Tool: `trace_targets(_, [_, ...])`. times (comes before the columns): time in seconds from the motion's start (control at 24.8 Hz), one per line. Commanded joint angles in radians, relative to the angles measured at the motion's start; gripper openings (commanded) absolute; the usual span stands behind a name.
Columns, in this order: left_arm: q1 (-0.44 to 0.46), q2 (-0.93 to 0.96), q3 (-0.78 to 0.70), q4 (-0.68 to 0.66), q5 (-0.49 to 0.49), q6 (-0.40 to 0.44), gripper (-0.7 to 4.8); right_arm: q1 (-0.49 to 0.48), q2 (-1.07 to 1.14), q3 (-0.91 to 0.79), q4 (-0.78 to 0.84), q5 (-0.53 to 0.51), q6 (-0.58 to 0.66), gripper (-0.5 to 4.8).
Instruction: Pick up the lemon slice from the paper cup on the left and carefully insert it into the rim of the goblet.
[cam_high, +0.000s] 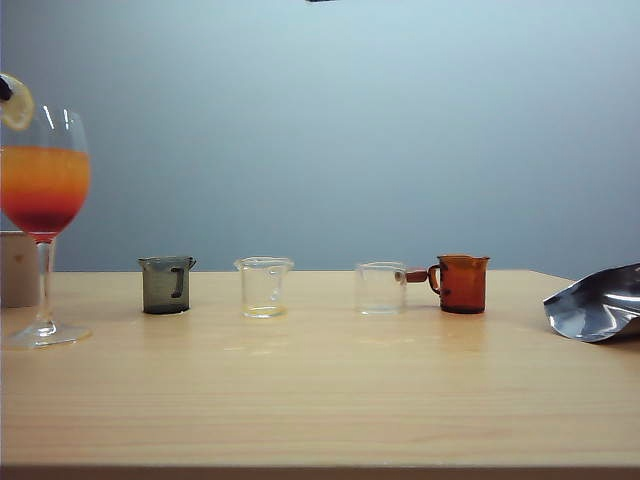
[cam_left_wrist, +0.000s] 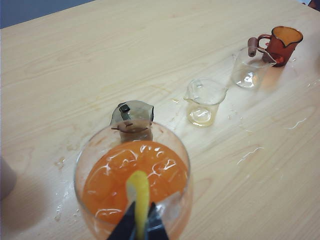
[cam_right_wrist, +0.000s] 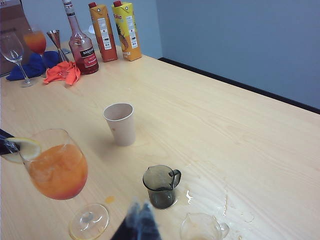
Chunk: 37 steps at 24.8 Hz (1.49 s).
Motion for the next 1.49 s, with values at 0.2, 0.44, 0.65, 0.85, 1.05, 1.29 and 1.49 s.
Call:
trace_targets(0.2, [-0.002, -0.004, 0.001, -0.015, -0.015, 0.002, -0.06, 0.000, -0.003, 0.002, 0.010, -0.006, -0.003, -0.09])
trace_targets(0.44, [-0.003, -0.003, 0.000, -0.015, -0.015, 0.001, -0.06, 0.001, -0.003, 0.002, 0.009, -0.006, -0.003, -0.09])
trace_targets(0.65, [-0.003, -0.003, 0.000, -0.015, -0.017, -0.002, -0.06, 0.000, -0.003, 0.002, 0.009, -0.006, -0.003, -0.09])
trace_targets(0.85, [-0.010, -0.003, -0.005, -0.018, -0.017, -0.010, -0.06, 0.000, -0.003, 0.002, 0.009, -0.006, -0.003, -0.09])
trace_targets(1.05, [-0.017, -0.003, -0.014, -0.008, -0.017, -0.010, -0.06, 0.001, -0.003, 0.002, 0.009, -0.006, -0.003, -0.09])
trace_targets(1.29, [-0.016, -0.003, -0.014, -0.001, -0.018, -0.010, 0.39, 0.001, -0.003, 0.002, 0.007, -0.006, -0.003, -0.09])
trace_targets(1.49, [-0.016, -0.006, -0.013, 0.000, -0.017, -0.011, 1.64, 0.001, -0.003, 0.002, 0.006, -0.006, -0.003, -0.09])
